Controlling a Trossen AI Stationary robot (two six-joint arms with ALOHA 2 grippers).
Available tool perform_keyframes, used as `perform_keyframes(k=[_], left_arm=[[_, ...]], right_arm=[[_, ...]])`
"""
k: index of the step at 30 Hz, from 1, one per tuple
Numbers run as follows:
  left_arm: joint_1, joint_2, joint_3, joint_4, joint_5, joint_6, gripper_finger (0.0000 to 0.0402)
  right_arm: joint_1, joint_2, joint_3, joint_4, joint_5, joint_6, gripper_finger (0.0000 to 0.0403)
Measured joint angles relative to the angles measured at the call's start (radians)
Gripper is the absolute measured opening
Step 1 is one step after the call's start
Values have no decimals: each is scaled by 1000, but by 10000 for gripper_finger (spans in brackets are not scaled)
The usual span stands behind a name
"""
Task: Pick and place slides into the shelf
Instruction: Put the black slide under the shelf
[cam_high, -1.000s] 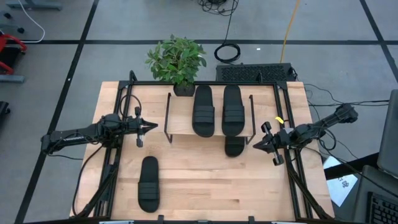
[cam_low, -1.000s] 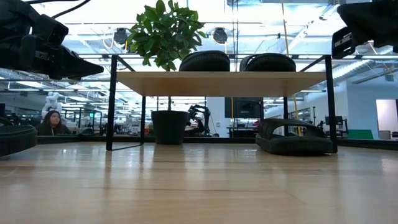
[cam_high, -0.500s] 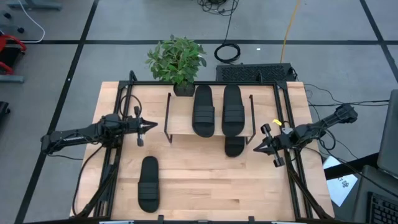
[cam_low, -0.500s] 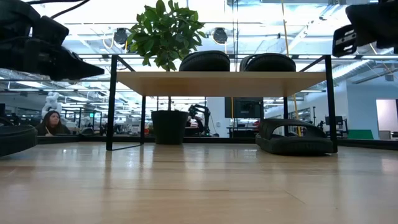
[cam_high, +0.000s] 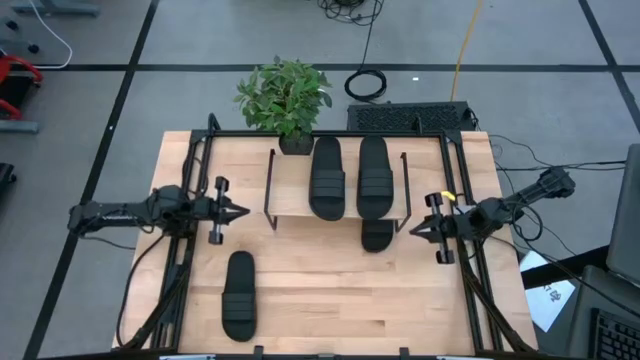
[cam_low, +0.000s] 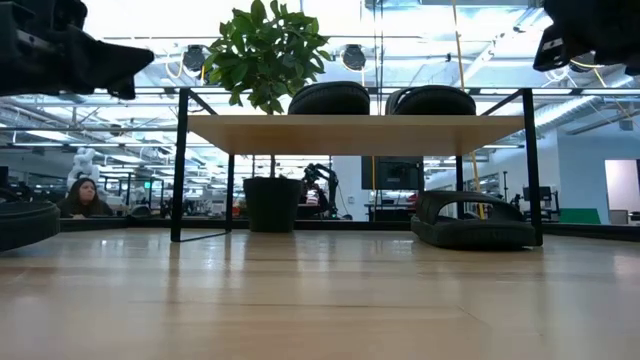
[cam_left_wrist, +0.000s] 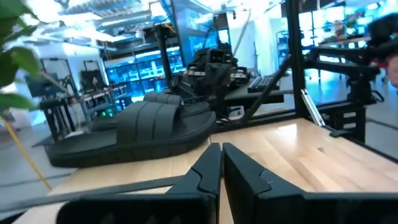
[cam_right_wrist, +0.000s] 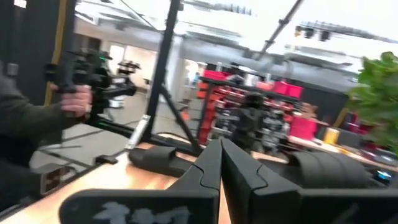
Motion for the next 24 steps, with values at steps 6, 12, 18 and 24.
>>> perform_keyframes(k=[6,12,18,24], left_arm=[[-190,0,42,-2,-155,62,24],[-350,25,117,-116,-260,-9,24],[-515,141,105,-128,-262,-159,23],[-739,385,102,3,-417,-213,23]], right_arm=[[0,1,0,-3,80,6,0],[0,1,0,-3,78,33,0],[0,1,0,-3,78,83,0],[0,1,0,-1,77,87,0]])
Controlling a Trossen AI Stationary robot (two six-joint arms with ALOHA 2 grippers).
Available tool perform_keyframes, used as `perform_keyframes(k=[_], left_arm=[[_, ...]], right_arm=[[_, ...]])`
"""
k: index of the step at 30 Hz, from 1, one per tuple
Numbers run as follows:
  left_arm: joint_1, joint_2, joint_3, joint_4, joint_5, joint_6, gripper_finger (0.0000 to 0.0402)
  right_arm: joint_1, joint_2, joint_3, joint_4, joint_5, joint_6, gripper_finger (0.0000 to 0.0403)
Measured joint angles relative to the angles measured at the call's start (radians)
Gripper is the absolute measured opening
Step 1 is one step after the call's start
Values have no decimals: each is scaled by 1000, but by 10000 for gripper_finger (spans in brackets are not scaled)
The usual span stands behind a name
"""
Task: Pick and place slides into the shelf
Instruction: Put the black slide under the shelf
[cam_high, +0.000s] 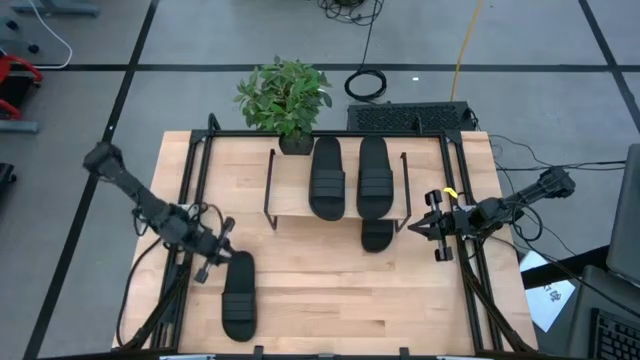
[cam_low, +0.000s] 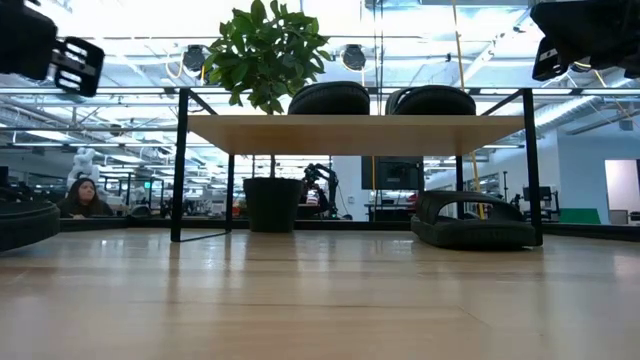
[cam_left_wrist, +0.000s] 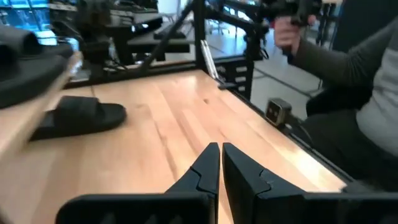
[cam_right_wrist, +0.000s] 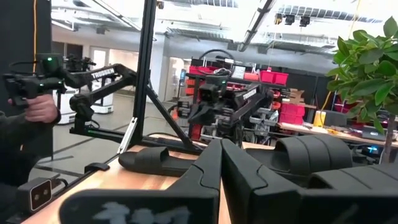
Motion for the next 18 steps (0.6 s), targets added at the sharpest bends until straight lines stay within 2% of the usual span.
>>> perform_keyframes(k=[2,5,8,12,14,18], left_arm=[[-62,72,5,44,-43,9,23],[-126,152,48,15,-75,-20,23],[-148,195,130,-137,-79,-92,23],[-134,222,269,-361,-123,-258,24],[-123,237,313,-411,-103,-324,24],[-119,269,342,-406,46,-356,24]], right_arm=[[0,0,0,1,0,0,0],[0,0,0,2,0,0,0],[0,0,0,5,0,-1,0],[0,0,0,5,0,-1,0],[0,0,0,5,0,-1,0],[0,0,0,5,-1,-2,0]])
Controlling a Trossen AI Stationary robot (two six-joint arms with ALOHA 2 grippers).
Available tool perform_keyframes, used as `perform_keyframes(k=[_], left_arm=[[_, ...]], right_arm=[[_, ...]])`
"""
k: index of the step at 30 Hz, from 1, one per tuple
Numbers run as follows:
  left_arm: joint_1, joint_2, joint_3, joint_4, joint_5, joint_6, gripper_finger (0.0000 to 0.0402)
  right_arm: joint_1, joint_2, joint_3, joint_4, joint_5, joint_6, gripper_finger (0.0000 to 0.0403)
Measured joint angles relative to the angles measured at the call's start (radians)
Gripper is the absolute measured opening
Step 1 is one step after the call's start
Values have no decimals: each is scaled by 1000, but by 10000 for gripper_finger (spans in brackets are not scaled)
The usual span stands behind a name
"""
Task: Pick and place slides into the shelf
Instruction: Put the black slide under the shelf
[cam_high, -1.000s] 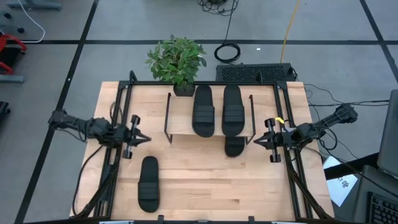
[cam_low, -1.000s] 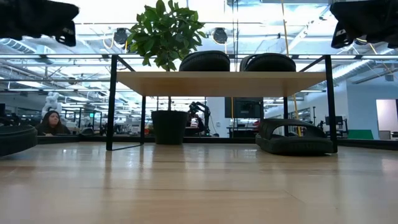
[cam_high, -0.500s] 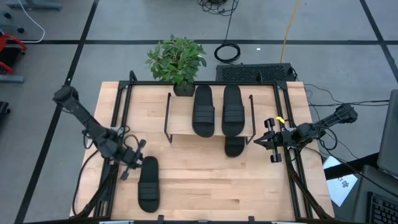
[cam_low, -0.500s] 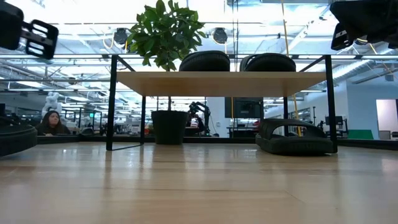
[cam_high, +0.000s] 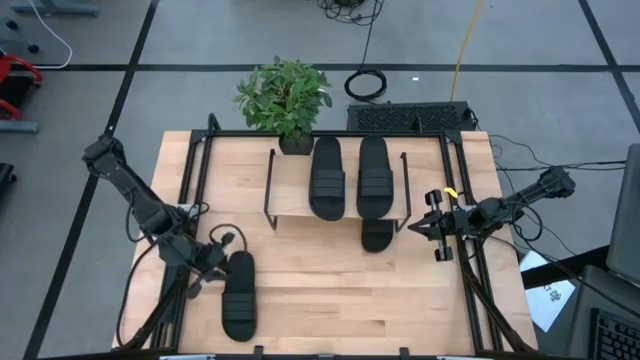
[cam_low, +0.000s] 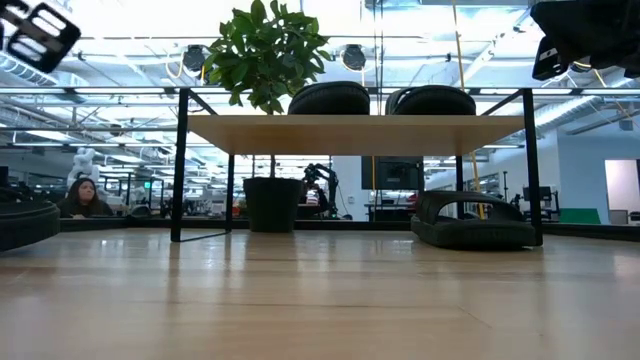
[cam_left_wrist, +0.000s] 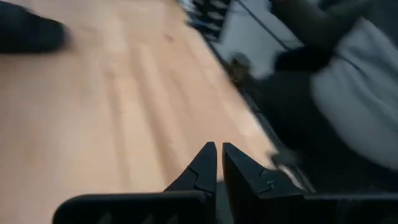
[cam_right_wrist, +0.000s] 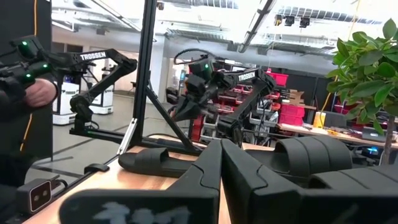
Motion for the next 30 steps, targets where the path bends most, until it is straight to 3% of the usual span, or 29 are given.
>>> perform_keyframes(k=[4,12,21,26,30], left_arm=[[0,35,0,-24,144,-42,24],[10,75,0,-96,138,-222,24],[-59,198,-1,100,205,-363,24],[-150,318,35,123,56,-312,24],[-210,452,146,59,-55,-269,24]], right_arm=[[0,0,0,0,0,-4,0],[0,0,0,5,0,0,0],[0,0,0,31,0,-9,0],[0,0,0,30,0,-9,0],[0,0,0,30,0,-9,0]])
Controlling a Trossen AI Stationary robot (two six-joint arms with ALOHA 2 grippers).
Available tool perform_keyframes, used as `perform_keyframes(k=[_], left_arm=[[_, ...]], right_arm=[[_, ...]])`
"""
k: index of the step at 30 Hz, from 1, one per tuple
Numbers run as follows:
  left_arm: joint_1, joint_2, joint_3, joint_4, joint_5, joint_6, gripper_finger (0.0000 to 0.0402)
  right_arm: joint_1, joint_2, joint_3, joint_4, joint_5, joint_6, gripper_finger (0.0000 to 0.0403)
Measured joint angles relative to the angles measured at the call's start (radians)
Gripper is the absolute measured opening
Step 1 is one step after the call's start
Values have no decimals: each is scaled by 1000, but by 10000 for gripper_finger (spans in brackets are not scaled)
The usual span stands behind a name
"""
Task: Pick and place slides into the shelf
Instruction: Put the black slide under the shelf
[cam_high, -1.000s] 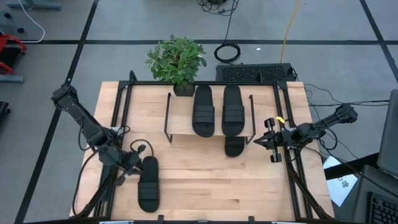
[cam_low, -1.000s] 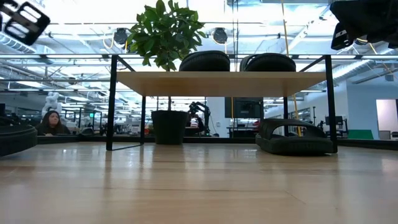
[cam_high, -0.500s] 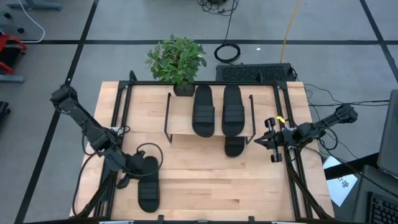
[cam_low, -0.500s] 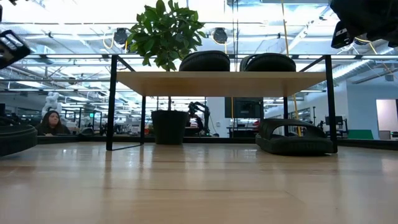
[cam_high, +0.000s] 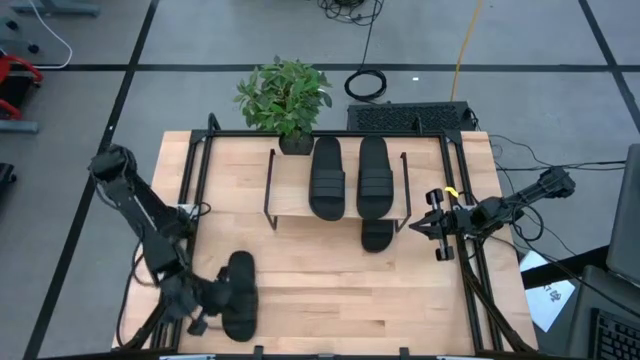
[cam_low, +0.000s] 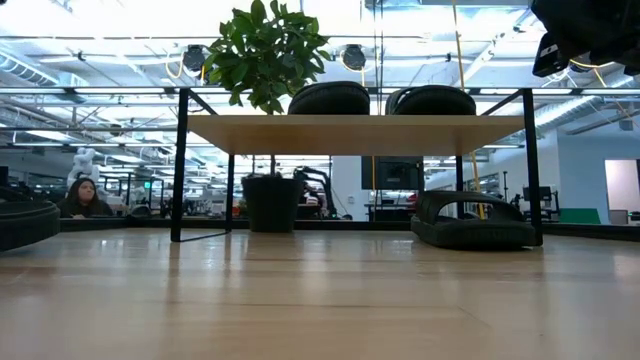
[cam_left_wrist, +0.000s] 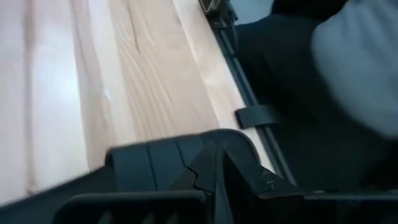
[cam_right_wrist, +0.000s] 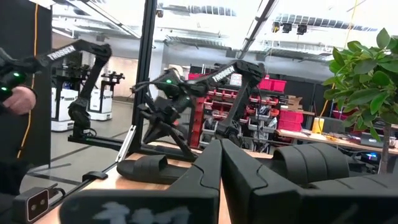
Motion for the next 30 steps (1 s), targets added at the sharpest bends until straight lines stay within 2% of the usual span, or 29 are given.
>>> perform_keyframes(k=[8,11,15,19,23,26,30], left_arm=[[-66,294,412,-402,-177,7,23],[-86,397,543,-543,-186,-22,23],[-95,495,637,-582,-140,-113,23],[-93,548,676,-588,-141,-201,23],[-99,611,724,-624,-210,-225,5],[-101,688,806,-772,-218,-243,2],[-101,820,969,-1068,-218,-325,1]], right_arm=[[0,0,0,3,0,0,0],[0,0,0,9,0,0,0],[0,0,0,14,0,-6,0],[0,0,0,19,0,-7,0],[0,0,0,23,0,2,0],[0,0,0,23,0,19,0],[0,0,0,35,0,37,0]])
